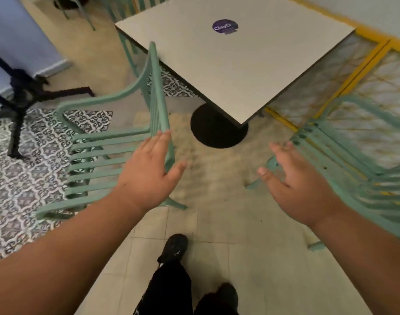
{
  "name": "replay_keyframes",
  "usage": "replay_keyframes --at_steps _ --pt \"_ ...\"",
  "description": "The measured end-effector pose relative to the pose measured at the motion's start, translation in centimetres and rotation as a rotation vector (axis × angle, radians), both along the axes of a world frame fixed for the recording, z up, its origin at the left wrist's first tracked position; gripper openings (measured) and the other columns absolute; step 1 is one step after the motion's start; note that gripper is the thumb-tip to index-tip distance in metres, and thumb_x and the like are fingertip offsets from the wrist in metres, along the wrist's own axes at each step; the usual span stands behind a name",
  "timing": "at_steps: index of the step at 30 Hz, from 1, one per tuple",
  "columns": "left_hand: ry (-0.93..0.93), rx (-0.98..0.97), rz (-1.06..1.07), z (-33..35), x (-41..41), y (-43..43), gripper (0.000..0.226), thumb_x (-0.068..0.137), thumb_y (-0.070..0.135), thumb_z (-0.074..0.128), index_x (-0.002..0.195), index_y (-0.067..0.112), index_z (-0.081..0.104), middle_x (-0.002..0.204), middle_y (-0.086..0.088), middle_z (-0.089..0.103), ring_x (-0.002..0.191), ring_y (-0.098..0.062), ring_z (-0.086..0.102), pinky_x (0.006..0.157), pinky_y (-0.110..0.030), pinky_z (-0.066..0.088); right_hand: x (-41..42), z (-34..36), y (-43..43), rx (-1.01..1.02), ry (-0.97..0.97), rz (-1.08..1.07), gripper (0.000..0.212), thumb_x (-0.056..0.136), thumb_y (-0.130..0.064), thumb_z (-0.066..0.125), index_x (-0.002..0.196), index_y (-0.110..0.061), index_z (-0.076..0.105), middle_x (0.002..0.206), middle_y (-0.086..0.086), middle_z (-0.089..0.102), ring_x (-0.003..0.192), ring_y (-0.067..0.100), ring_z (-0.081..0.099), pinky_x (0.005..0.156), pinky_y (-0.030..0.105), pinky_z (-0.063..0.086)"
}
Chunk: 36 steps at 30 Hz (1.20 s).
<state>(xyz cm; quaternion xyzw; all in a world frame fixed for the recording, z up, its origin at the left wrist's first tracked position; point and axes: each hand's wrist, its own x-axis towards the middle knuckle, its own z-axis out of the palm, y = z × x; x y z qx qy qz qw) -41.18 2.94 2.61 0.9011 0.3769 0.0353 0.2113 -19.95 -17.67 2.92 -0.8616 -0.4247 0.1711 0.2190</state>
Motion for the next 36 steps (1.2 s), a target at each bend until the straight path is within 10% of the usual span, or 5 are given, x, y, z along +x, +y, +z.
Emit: replay_keyframes --at_steps 16,21,25,29,36 --pt "0.154 -0.066 0.159 -9.1 -12.6 8.5 0.080 0.098 0.059 0.043 0.162 0.023 0.011 0.167 0.001 0.022 0.154 -0.022 0.017 0.125 -0.044 0.021 -12.1 -5.7 17.1 -0.028 0.042 0.280 0.066 0.101 -0.040 0.053 0.159 -0.019 0.029 0.167 0.001 0.024 0.157 0.015 0.002 0.122 0.034 0.015" --pt "0.229 -0.092 0.066 -12.7 -14.5 11.8 0.081 0.098 0.062 0.039 0.162 0.026 0.005 0.169 0.005 0.016 0.155 -0.023 0.014 0.123 -0.048 0.024 -14.8 -7.0 22.4 0.049 -0.155 0.323 0.058 0.099 -0.035 0.059 0.149 -0.009 0.047 0.154 0.011 0.048 0.155 0.031 0.016 0.123 0.043 0.018" --pt "0.270 -0.081 0.008 -15.8 -14.5 14.0 0.081 0.097 0.063 0.038 0.162 0.026 0.005 0.168 0.004 0.019 0.155 -0.025 0.014 0.123 -0.048 0.024 -17.5 -10.6 25.3 -0.201 -0.167 0.386 0.066 0.097 -0.056 0.049 0.150 -0.017 0.045 0.153 0.007 0.049 0.155 0.028 0.017 0.122 0.044 0.021" --pt "0.315 -0.087 0.009 -19.2 -14.5 16.0 0.079 0.098 0.061 0.037 0.162 0.026 0.007 0.167 0.004 0.021 0.154 -0.025 0.015 0.123 -0.049 0.022 -17.6 -14.2 27.1 -0.706 -0.531 0.532 0.063 0.094 -0.072 0.038 0.121 -0.022 0.064 0.117 0.000 0.067 0.119 0.024 0.056 0.098 0.038 0.036" --pt "0.483 -0.209 0.000 -24.0 -14.1 17.5 0.066 0.097 0.071 0.019 0.141 0.032 0.047 0.141 -0.001 0.055 0.138 -0.030 0.043 0.115 -0.061 0.027 -17.2 -16.4 27.8 -0.701 -0.621 0.624 0.042 0.102 -0.058 0.041 0.108 -0.022 0.063 0.104 -0.003 0.069 0.098 0.023 0.062 0.087 0.037 0.035"
